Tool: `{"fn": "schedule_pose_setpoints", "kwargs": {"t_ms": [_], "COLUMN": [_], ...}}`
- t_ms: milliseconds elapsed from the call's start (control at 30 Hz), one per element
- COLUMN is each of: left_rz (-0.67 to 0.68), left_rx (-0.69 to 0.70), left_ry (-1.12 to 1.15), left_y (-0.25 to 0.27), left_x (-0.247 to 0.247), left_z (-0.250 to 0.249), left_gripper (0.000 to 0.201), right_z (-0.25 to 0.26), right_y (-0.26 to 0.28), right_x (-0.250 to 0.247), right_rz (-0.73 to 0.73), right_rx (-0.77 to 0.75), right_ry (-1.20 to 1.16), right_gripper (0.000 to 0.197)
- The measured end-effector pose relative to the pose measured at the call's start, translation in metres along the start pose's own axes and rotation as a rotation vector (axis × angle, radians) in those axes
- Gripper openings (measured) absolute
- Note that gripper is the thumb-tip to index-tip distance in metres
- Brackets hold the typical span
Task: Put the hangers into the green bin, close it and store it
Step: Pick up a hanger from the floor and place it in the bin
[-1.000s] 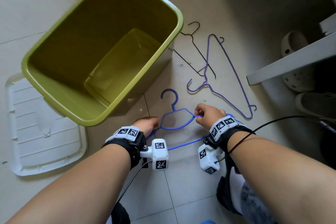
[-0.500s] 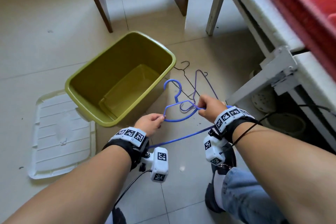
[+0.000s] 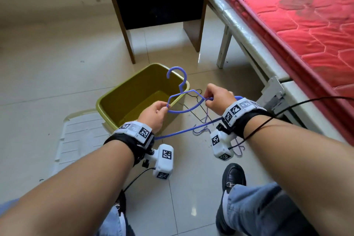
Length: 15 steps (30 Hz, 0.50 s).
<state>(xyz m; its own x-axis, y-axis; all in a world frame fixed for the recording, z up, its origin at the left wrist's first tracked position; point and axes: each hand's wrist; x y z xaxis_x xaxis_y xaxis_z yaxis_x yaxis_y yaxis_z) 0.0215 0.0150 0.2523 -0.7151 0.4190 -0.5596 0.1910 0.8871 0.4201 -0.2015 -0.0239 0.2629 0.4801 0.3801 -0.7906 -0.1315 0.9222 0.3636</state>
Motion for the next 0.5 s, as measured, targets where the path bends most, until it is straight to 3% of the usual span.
{"fn": "schedule_pose_setpoints", "kwargs": {"t_ms": [67, 200, 267, 500], "left_rz": [-0.020, -0.103, -0.108, -0.111], "left_rx": [0.009, 0.037, 0.039, 0.064], "left_ry": [-0.007, -0.022, -0.007, 0.039], "left_y": [0.005, 0.003, -0.002, -0.031], "left_x": [-0.014, -0.048, -0.063, -0.102], "left_z": [-0.005, -0.010, -0.012, -0.017], "left_gripper": [0.022, 0.025, 0.025, 0.019], "right_z": [0.013, 0.024, 0.027, 0.050], "right_y": [0.005, 0.008, 0.006, -0.036], "right_x": [-0.012, -0.029, -0.035, -0.052], "right_rz": [-0.028, -0.015, -0.013, -0.092], "right_rx": [-0.068, -0.110, -0.114, -0.125], "right_ry": [0.042, 0.347, 0.432, 0.536], "right_gripper": [0.016, 0.078, 0.096, 0.088]}}
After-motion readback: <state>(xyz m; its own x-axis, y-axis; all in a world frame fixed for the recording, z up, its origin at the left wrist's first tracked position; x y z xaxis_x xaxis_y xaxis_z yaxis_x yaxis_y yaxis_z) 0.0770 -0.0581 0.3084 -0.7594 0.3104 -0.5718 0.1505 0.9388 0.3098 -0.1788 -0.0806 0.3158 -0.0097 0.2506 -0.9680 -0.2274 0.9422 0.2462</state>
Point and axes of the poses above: each hand's wrist, its own y-axis away from the middle knuckle, its own x-axis out of the palm, z = x × y, and after that the axes turned 15 degrees about z, right-handed
